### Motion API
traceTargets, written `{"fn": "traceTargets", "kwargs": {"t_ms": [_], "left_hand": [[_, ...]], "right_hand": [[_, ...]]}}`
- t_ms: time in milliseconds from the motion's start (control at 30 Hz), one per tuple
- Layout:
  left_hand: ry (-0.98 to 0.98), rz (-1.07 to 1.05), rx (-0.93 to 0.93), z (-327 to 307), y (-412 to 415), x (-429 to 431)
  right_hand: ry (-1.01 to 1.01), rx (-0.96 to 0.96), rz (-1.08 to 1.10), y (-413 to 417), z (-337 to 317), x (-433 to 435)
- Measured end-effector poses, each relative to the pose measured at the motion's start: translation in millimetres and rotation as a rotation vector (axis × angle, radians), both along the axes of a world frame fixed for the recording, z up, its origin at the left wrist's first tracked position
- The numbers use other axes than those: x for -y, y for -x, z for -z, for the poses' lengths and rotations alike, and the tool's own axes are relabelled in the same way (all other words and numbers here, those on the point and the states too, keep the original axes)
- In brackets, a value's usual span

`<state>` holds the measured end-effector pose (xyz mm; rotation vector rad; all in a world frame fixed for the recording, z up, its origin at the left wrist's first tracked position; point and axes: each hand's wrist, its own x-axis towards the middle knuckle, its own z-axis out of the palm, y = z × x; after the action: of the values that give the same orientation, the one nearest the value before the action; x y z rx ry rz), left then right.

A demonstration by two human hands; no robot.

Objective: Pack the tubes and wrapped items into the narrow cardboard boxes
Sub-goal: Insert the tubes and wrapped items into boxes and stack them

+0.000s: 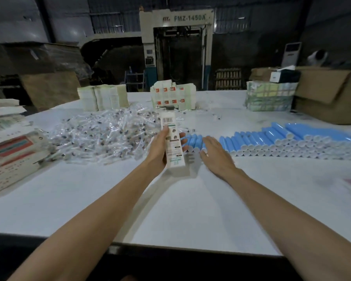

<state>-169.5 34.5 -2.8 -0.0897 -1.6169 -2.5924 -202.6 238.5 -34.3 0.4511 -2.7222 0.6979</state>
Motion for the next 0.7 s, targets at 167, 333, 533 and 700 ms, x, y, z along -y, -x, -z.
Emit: {"fn": "traceTargets", "kwargs": {"t_ms": [167,333,533,700], "left_hand": [[-0.187,0.026,0.108,28,11,-2],[-0.166,0.035,0.126,20,7,5],[0.043,0.0,0.1,20,-7,0],[0.117,0.073,0.03,17,-12,-2]], "right_hand": [[-0.074,-0.002,0.033,9,13,4],[-0.22,-0.253,0.225,4,8,0],[-0.215,-0.179,0.336,0,-5,10],[-0.28,0.05,0.351,3,-16,15]]}}
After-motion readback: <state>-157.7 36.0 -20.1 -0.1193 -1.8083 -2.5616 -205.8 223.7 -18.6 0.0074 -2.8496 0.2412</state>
